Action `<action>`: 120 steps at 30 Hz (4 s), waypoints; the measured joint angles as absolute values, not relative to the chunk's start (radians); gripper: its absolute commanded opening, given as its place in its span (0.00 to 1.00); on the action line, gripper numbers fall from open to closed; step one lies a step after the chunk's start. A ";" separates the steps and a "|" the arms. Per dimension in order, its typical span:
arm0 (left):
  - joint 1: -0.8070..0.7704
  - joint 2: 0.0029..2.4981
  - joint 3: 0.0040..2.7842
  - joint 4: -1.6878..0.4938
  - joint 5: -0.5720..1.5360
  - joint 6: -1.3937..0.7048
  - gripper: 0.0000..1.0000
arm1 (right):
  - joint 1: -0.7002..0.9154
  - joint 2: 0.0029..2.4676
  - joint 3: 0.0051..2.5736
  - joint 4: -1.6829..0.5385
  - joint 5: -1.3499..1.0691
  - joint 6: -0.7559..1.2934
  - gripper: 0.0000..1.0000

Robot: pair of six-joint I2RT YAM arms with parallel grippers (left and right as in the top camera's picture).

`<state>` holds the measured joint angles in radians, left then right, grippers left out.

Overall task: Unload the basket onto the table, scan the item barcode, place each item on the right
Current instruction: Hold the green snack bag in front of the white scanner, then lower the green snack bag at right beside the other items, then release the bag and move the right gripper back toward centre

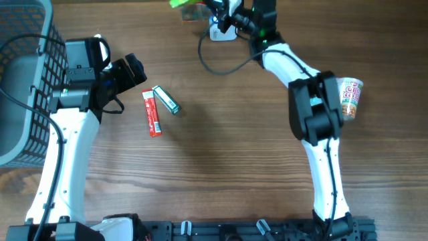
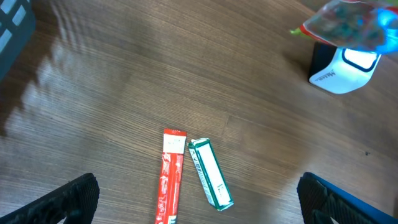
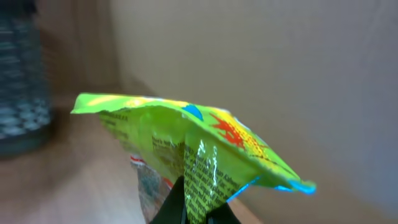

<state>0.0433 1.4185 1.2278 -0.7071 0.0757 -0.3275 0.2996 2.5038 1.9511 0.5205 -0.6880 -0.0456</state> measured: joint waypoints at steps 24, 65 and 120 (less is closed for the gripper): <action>0.044 1.419 1.228 -0.707 0.075 -0.328 1.00 | 0.296 1.948 1.721 -1.092 -0.336 -0.012 0.04; 0.043 1.419 1.228 -0.707 0.075 -0.327 1.00 | 0.413 1.952 1.274 -0.717 -0.044 0.264 0.32; 0.043 1.419 1.228 -0.707 0.075 -0.327 1.00 | 0.619 1.816 1.370 -0.419 -0.341 0.223 1.00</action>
